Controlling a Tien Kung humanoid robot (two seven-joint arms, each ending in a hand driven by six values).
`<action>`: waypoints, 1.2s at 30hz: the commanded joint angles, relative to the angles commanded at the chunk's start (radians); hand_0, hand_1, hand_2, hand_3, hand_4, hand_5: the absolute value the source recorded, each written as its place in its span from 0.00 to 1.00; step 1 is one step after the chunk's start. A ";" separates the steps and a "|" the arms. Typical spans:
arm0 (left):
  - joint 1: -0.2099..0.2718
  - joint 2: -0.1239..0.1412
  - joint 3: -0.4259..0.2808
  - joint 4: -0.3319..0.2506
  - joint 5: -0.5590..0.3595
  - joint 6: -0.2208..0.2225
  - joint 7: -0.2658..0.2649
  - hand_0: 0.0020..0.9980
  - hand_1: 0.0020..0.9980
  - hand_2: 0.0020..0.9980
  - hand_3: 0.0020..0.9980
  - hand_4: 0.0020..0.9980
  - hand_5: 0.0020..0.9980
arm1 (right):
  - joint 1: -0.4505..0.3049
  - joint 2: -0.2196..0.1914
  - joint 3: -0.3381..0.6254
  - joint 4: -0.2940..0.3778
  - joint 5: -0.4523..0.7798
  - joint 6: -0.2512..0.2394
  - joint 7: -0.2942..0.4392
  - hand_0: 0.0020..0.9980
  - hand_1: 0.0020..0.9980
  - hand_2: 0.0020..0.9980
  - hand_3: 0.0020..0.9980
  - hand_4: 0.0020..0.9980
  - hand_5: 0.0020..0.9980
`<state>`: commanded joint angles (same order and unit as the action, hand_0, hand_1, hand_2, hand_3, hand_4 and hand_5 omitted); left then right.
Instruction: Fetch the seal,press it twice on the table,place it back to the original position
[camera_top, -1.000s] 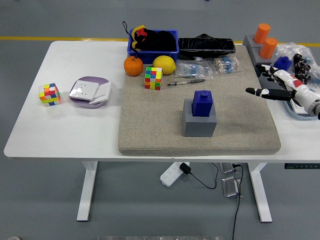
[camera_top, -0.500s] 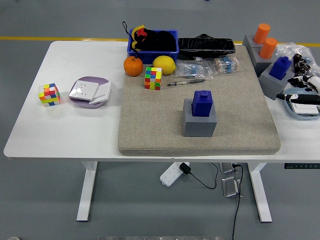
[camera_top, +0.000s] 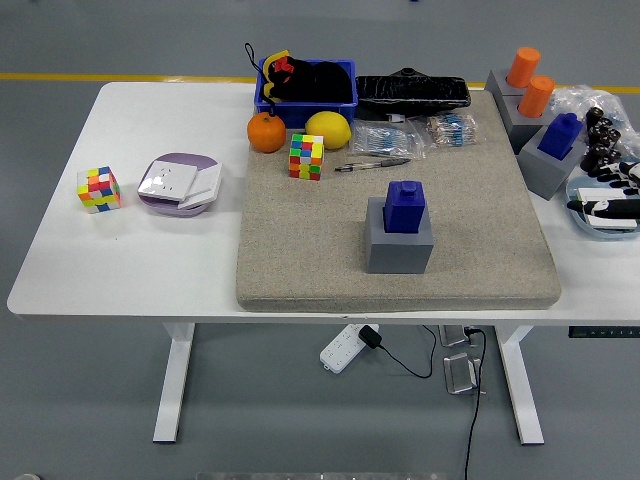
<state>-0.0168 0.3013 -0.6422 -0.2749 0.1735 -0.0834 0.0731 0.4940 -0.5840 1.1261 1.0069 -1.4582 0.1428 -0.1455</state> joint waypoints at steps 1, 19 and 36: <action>0.000 0.001 0.000 0.000 0.000 0.000 0.000 0.86 0.83 0.82 0.84 0.84 0.50 | -0.001 -0.001 0.001 -0.001 0.001 0.000 -0.001 0.90 0.86 0.83 0.79 0.96 0.43; 0.003 0.006 0.009 -0.001 0.002 0.000 0.001 0.86 0.83 0.82 0.84 0.84 0.50 | -0.015 0.000 0.013 -0.001 0.003 0.007 -0.011 0.88 0.83 0.82 0.78 0.94 0.42; 0.004 0.001 -0.004 0.000 0.006 0.001 -0.001 0.86 0.83 0.82 0.84 0.84 0.50 | -0.024 0.000 0.020 -0.001 0.001 0.017 -0.013 0.88 0.82 0.81 0.78 0.93 0.42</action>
<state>-0.0131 0.3020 -0.6466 -0.2751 0.1799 -0.0824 0.0726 0.4702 -0.5835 1.1458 1.0055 -1.4577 0.1594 -0.1586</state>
